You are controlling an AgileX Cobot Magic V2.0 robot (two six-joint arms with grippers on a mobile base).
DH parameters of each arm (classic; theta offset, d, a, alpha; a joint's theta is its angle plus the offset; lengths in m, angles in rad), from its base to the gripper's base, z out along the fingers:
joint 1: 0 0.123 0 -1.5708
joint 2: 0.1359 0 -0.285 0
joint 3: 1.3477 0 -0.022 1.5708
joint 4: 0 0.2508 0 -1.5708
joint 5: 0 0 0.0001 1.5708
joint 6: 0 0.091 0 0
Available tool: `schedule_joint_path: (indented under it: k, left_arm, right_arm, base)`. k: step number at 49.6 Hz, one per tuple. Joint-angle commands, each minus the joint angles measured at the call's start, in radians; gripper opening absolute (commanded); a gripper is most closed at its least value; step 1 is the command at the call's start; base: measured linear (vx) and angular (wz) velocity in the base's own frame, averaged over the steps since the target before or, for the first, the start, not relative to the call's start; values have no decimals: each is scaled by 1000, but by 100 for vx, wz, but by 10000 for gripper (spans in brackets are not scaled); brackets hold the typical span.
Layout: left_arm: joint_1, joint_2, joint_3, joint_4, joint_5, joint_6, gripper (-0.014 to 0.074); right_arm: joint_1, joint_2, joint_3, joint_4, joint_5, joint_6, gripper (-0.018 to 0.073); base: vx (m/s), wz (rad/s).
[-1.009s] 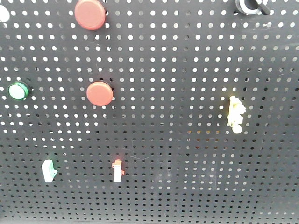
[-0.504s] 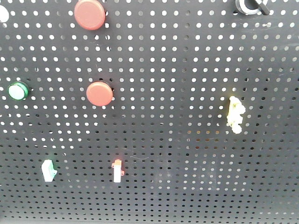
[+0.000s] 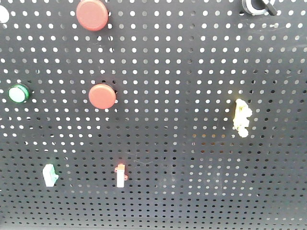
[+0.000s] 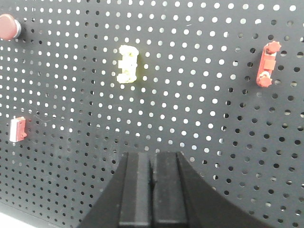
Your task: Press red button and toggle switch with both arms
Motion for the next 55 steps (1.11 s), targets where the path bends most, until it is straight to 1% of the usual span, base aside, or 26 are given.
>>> schedule_joint_path:
  k: [1, 5, 8, 9, 13, 16, 19, 21, 24, 28, 31, 36, 39, 44, 55]
  left_arm:
    - [-2, -17, 34, 1, -84, -7, 2]
    - [-2, -17, 34, 1, -84, -7, 2]
    - [-2, -17, 34, 1, -84, -7, 2]
    - [-2, -17, 34, 1, -84, -7, 2]
    - [-2, -17, 34, 1, -84, -7, 2]
    - [-2, -17, 34, 1, -84, -7, 2]
    - [-2, -17, 34, 1, -84, -7, 2]
    - [-2, -17, 34, 1, -84, -7, 2]
    - [-2, -17, 34, 1, -84, -7, 2]
    - [-2, -17, 34, 1, -84, -7, 2]
    - [-2, -17, 34, 1, -84, -7, 2]
    - [-2, -17, 34, 1, -84, -7, 2]
    - [-2, -17, 34, 1, -84, -7, 2]
    - [-2, -17, 34, 1, -85, -7, 2]
    - [-2, -17, 34, 1, -85, -7, 2]
  right_arm:
    - [-4, 14, -29, 6, -67, -2, -3]
    - [-4, 14, -29, -7, -66, -8, -3]
    - [-4, 14, -29, -69, -63, 2, -3]
    - [-4, 14, -29, -101, -54, 22, -3]
    - [-8, 14, -29, -246, 8, 176, -3]
    - [-36, 14, -29, -373, 63, 339, -3]
    - [-95, 14, -4, -460, 58, 448, -3]
    - [-134, 10, 24, -493, 25, 489, -3]
    - [-202, -4, 89, -505, -72, 525, -3]
    - [-258, -36, 185, -500, -188, 558, -3]
    - [-277, -68, 271, -501, -261, 580, -3]
    - [-269, -102, 372, -522, -335, 597, -3]
    - [-268, -98, 362, -539, -259, 606, -3]
    - [-268, -100, 366, -565, -217, 605, -3]
    - [-268, -100, 366, -565, -194, 605, -3]
  base:
    - [0, 0]
    - [0, 0]
    - [0, 0]
    - [0, 0]
    - [0, 0]
    - [0, 0]
    - [0, 0]
    - [0, 0]
    - [0, 0]
    - [0, 0]
    - [0, 0]
    - [0, 0]
    - [0, 0]
    - [0, 0]
    - [0, 0]
